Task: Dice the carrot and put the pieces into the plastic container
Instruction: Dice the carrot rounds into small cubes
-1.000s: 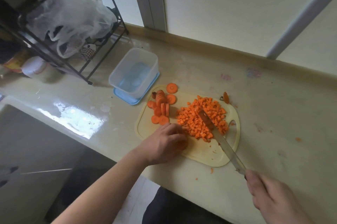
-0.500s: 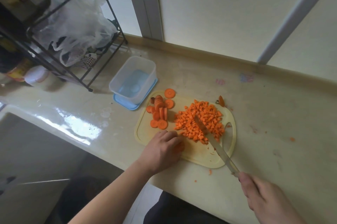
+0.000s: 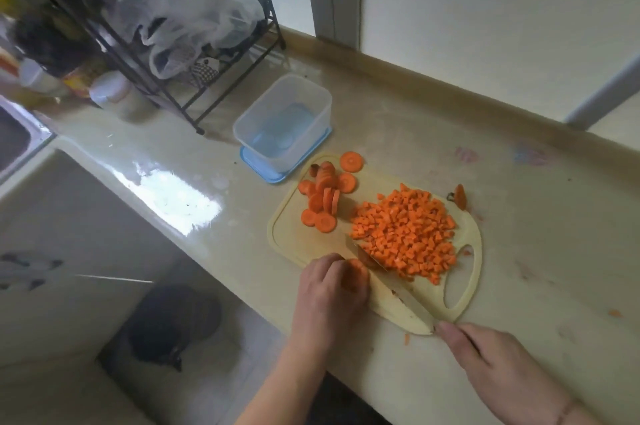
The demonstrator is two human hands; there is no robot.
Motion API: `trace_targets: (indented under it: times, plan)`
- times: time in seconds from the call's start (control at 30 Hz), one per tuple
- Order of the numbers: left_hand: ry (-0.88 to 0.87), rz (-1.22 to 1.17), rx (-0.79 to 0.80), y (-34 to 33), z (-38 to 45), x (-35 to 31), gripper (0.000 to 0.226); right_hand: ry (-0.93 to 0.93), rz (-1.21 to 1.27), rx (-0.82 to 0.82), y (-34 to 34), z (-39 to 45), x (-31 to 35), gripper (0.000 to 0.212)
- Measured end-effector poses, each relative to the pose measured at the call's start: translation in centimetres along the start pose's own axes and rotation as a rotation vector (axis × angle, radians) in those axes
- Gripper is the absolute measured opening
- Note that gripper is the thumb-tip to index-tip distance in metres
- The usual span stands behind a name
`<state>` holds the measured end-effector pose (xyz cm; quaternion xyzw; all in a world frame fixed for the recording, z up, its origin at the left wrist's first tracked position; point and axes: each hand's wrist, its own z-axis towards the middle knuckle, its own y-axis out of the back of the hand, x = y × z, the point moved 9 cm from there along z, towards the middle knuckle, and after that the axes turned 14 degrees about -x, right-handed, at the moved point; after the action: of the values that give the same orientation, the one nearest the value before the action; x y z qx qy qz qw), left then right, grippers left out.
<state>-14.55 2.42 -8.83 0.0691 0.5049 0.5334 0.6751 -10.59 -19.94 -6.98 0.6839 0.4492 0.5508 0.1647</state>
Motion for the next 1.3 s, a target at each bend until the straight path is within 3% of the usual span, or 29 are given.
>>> trace_targets:
  times: [0.13, 0.3, 0.53, 0.63, 0.73, 0.97, 1.13, 1.3]
  plan:
    - [-0.029, -0.001, -0.064, 0.2, -0.3, -0.4, 0.026, 0.094, -0.026, 0.041, 0.1, 1.0, 0.3, 0.094]
    - [-0.105, 0.036, -0.014, 0.2, -0.8, -0.7, 0.033, 0.154, -0.017, 0.011, 1.5, 1.6, 0.9, 0.069]
    - [-0.168, 0.023, -0.007, 0.9, 0.3, -1.4, 0.040, 0.163, -0.026, 0.090, 0.7, 1.5, 1.0, 0.091]
    - [-0.278, 0.028, -0.049, 1.4, 0.4, -2.0, 0.038, 0.138, -0.036, 0.125, 0.3, 1.2, 0.5, 0.095]
    - [-0.369, -0.030, 0.023, 0.7, -0.6, -2.3, 0.029, 0.114, -0.058, 0.158, 0.0, 0.9, -0.1, 0.101]
    - [-0.345, -0.071, 0.079, -0.3, -1.1, -1.7, 0.027, 0.083, -0.149, 0.064, 0.9, -0.1, -0.9, 0.080]
    - [-0.313, -0.092, 0.077, -0.1, -0.7, -2.0, 0.019, 0.122, -0.156, 0.088, -1.1, 1.0, 0.2, 0.106]
    - [-0.319, -0.077, 0.055, 0.4, -0.9, -2.0, 0.019, 0.151, -0.087, 0.058, -1.0, 2.0, 1.0, 0.090]
